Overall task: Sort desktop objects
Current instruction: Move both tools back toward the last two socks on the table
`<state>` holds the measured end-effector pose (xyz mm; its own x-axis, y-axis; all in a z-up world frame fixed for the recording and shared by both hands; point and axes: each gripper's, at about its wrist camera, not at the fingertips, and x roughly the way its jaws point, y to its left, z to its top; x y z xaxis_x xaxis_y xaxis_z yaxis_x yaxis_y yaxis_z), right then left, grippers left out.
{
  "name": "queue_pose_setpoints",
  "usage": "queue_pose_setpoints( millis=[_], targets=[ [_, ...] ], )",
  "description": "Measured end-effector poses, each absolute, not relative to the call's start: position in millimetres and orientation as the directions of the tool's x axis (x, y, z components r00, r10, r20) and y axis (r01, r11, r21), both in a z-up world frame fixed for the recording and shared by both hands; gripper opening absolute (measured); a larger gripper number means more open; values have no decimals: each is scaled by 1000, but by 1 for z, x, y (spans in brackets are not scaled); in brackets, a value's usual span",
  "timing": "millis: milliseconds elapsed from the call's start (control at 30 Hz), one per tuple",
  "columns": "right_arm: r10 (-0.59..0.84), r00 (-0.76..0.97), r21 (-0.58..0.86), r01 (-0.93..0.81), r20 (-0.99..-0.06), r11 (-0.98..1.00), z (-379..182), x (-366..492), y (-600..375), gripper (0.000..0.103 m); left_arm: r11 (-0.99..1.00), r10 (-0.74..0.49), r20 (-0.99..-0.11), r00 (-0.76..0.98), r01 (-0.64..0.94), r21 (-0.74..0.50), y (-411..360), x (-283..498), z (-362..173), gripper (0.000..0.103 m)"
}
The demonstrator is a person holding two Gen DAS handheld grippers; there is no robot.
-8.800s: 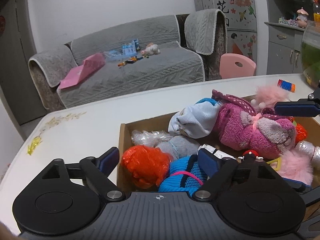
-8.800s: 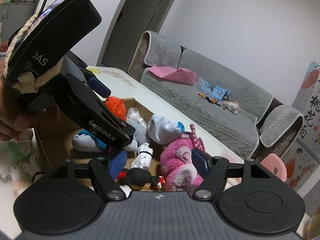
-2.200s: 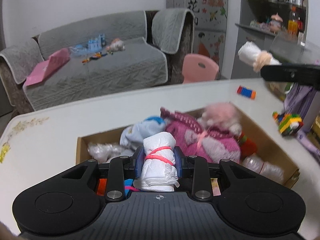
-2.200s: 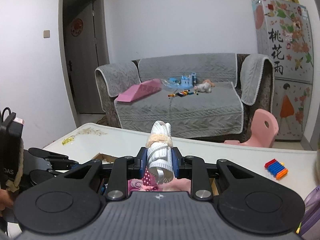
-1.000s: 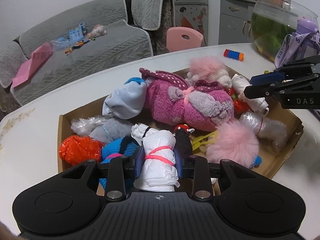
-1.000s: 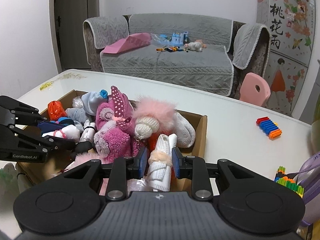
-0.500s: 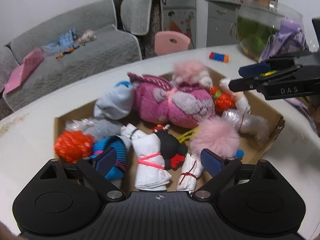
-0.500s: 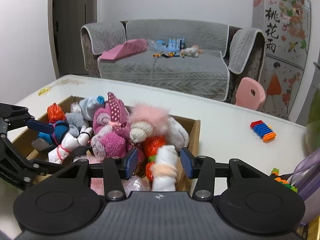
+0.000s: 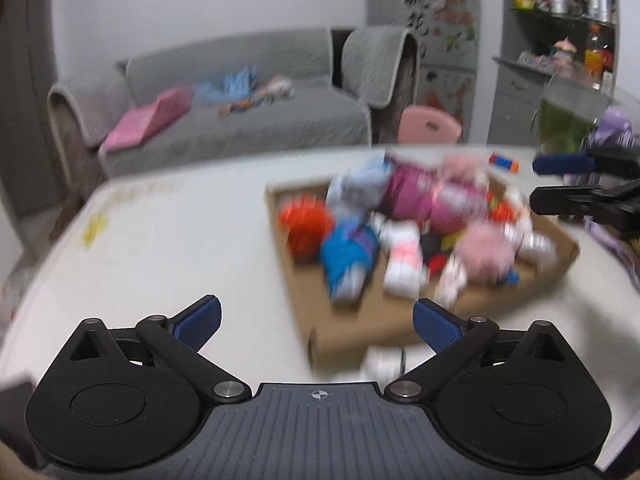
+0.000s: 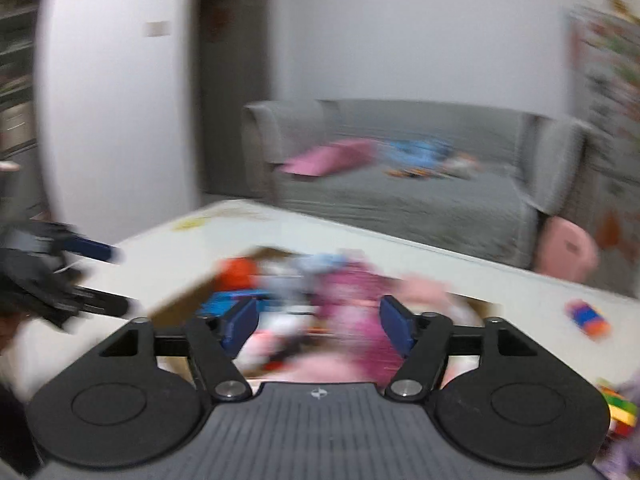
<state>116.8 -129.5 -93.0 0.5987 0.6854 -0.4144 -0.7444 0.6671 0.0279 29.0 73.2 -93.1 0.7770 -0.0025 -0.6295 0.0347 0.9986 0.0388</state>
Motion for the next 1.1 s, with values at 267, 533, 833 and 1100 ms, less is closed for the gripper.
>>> queue_pose_setpoints(
  millis=[267, 533, 833, 1100],
  targets=[
    [750, 372, -54, -910, -547, 412, -141, 58, -51, 63, 993, 35, -691, 722, 52, 105, 62, 18, -130, 103],
    [717, 366, -63, -909, -594, 412, -162, 68, -46, 63, 984, 103, -709, 698, 33, 175, 61, 26, -154, 100],
    [701, 337, -40, -914, -628, 404, -178, 73, -30, 62, 988, 120, -695, 709, -15, 155, 78, 24, -155, 97],
    [689, 329, -53, -920, -646, 389, -186, 72, -15, 63, 988, 137, -678, 722, -49, 148, 90, 25, -155, 92]
  ],
)
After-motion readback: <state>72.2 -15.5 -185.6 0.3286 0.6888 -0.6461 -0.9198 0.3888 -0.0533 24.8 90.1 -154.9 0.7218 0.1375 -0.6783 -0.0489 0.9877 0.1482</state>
